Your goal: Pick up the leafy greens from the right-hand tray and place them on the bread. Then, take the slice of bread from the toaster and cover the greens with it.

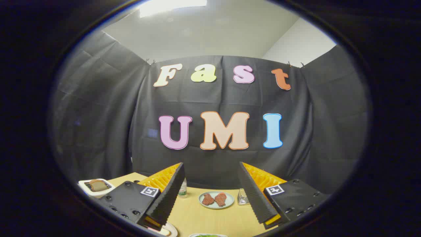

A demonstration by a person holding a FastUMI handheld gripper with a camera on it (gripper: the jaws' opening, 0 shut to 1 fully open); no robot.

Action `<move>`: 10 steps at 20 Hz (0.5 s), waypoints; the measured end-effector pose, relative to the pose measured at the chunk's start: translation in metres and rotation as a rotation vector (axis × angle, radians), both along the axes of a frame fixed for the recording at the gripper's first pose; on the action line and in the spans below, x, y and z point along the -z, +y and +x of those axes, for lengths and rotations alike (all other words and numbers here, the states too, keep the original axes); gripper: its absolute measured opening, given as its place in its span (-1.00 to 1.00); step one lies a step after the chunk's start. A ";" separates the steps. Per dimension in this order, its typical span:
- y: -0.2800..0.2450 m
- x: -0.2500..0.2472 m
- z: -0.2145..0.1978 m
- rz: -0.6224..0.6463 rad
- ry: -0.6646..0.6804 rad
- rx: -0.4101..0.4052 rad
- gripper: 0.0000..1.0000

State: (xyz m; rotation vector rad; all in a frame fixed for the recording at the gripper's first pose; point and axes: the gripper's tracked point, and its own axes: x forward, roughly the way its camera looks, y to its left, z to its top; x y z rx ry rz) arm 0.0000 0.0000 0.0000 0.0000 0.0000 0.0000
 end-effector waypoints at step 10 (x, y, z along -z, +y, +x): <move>-0.008 0.006 0.008 0.009 0.011 -0.005 1.00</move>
